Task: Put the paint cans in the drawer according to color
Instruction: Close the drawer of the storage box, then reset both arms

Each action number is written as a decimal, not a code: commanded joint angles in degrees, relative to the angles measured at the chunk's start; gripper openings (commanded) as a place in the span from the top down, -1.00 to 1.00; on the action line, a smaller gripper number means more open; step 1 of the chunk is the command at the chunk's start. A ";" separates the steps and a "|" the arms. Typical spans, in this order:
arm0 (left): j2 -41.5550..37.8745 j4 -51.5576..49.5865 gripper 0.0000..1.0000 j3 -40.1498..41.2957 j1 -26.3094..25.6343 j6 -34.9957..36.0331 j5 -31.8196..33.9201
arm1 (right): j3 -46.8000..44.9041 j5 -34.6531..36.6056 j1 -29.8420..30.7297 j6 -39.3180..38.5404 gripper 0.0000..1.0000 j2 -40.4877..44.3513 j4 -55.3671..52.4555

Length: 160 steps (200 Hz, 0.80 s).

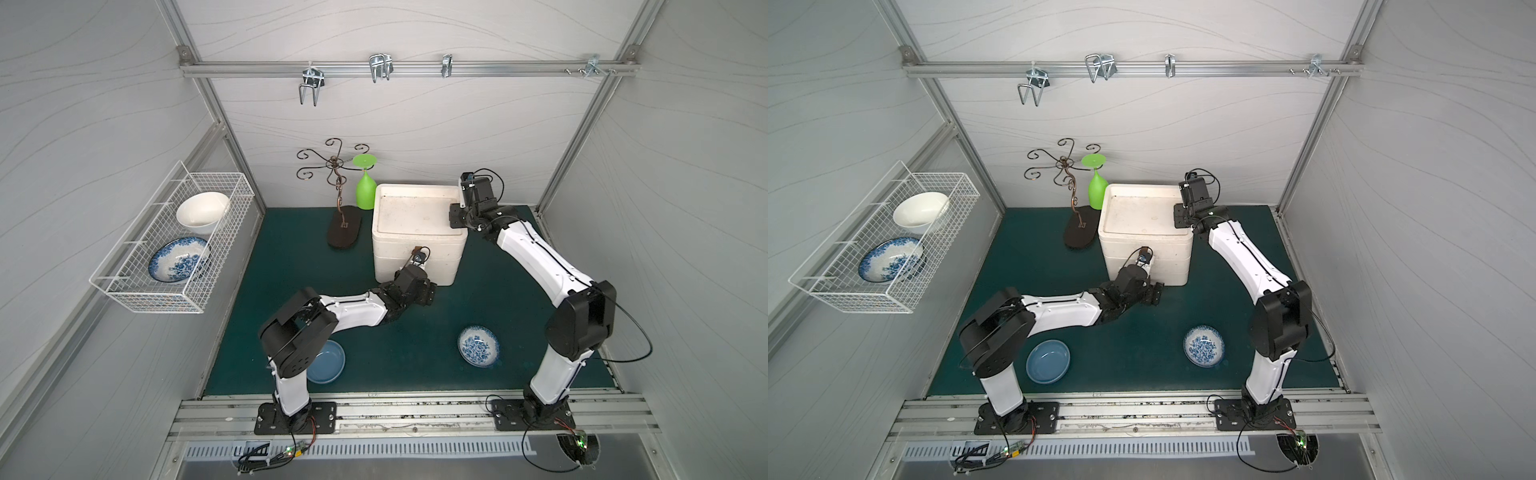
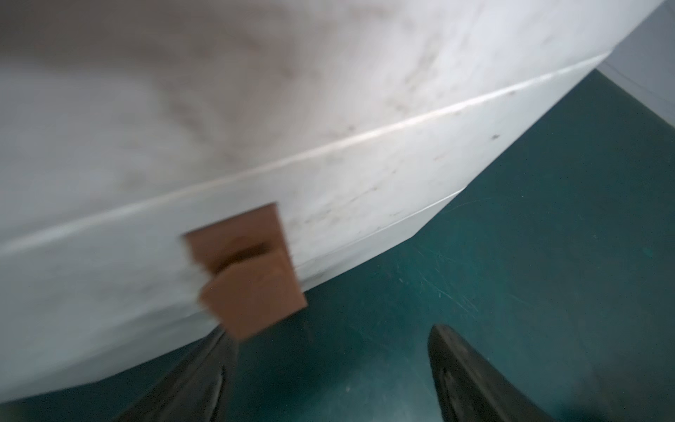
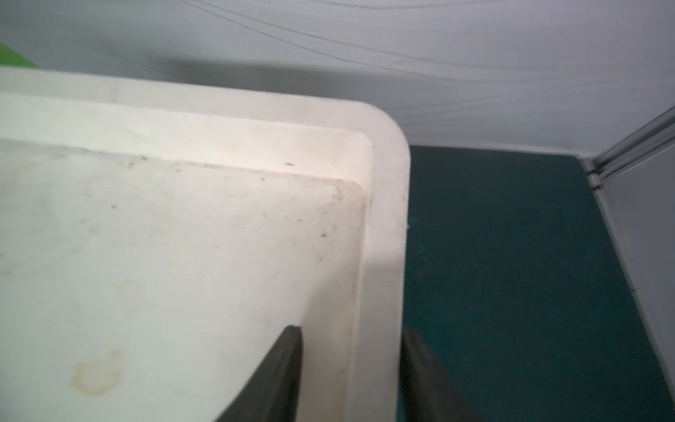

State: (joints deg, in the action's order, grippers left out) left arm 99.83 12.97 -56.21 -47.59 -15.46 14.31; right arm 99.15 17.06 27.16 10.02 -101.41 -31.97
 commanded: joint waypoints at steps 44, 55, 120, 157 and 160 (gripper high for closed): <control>-26.79 -8.62 -0.74 7.62 0.07 -3.58 0.71 | -5.87 0.46 1.29 0.65 -0.97 16.89 -1.24; -32.67 -12.10 -0.78 8.91 0.04 -4.01 1.18 | -10.62 2.23 1.70 0.64 -0.97 22.23 1.08; -67.69 -30.50 -0.99 20.18 -1.44 -6.45 14.41 | -53.11 18.98 3.52 8.15 -0.97 53.04 18.39; -83.10 -23.91 -0.99 35.75 -1.43 -2.79 18.69 | -72.87 15.04 3.10 -8.48 -0.98 54.19 34.47; -84.04 -23.84 -0.99 36.44 -1.44 -2.97 19.46 | -74.15 13.39 3.04 -11.08 -0.98 53.45 36.16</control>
State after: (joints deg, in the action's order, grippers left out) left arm 21.17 -12.21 -25.71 -48.77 -20.14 27.09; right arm 33.54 34.37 30.39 13.28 -45.82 -10.50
